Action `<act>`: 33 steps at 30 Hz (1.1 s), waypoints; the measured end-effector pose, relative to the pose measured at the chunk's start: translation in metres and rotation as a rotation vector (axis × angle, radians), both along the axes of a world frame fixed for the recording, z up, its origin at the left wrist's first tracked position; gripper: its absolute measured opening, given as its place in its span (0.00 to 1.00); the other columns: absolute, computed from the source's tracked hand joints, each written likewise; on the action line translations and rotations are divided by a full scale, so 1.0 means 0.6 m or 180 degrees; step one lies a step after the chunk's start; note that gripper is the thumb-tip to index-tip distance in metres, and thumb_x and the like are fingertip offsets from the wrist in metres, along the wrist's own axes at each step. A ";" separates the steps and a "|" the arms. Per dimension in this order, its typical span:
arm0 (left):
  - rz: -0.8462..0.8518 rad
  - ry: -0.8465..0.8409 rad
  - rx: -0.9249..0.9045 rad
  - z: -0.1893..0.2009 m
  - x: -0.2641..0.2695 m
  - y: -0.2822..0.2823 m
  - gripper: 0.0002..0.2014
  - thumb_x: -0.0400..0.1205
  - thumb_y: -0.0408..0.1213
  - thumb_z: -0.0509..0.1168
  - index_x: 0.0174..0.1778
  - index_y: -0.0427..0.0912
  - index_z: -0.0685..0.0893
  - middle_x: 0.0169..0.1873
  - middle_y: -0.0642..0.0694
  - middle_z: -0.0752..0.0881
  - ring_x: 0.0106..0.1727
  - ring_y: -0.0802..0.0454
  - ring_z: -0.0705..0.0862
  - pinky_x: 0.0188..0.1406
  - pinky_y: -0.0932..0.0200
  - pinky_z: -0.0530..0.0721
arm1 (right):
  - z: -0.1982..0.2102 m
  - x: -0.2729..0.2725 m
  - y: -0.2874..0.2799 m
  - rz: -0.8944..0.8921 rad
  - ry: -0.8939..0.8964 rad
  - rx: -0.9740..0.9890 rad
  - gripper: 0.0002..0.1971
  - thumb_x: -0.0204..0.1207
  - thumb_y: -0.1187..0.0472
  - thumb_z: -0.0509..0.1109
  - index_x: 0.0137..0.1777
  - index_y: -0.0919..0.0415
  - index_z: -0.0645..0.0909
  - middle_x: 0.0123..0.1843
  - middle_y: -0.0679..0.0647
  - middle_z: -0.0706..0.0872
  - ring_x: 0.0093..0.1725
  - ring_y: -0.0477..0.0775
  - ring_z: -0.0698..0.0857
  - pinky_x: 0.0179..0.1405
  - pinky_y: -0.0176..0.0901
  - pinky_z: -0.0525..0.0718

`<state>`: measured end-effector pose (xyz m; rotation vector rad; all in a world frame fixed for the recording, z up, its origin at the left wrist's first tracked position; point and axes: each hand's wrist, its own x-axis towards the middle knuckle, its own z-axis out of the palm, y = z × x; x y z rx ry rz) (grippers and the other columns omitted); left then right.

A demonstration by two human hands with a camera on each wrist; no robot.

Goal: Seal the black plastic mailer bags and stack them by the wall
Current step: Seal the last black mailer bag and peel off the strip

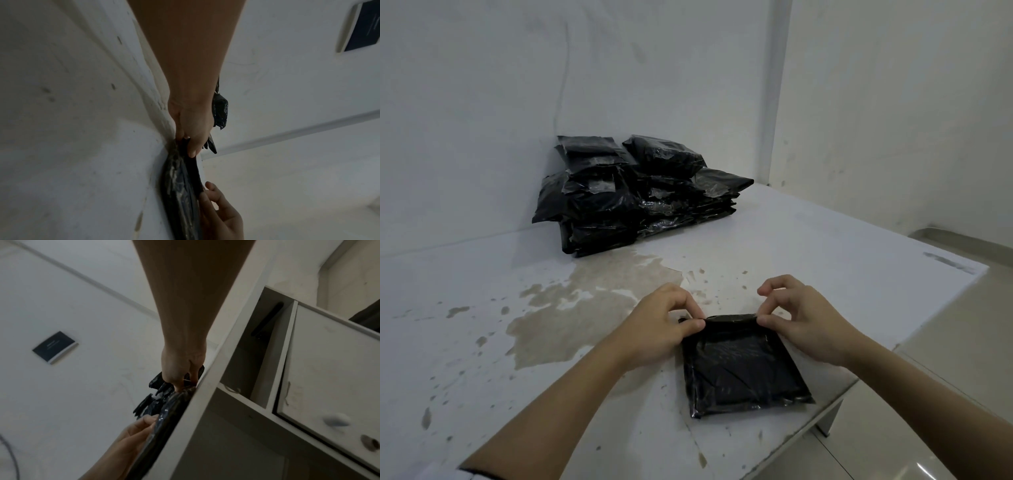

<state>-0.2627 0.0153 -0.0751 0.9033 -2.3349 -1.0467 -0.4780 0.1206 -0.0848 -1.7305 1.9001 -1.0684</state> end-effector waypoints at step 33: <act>-0.0410 -0.0258 -0.2468 -0.030 0.012 0.026 0.13 0.65 0.13 0.70 0.35 0.36 0.87 0.30 0.44 0.83 0.30 0.43 0.82 0.24 0.50 0.83 | -0.011 0.013 0.016 0.0777 0.2745 -0.0818 0.18 0.44 0.88 0.76 0.31 0.68 0.84 0.30 0.59 0.82 0.29 0.63 0.84 0.19 0.47 0.83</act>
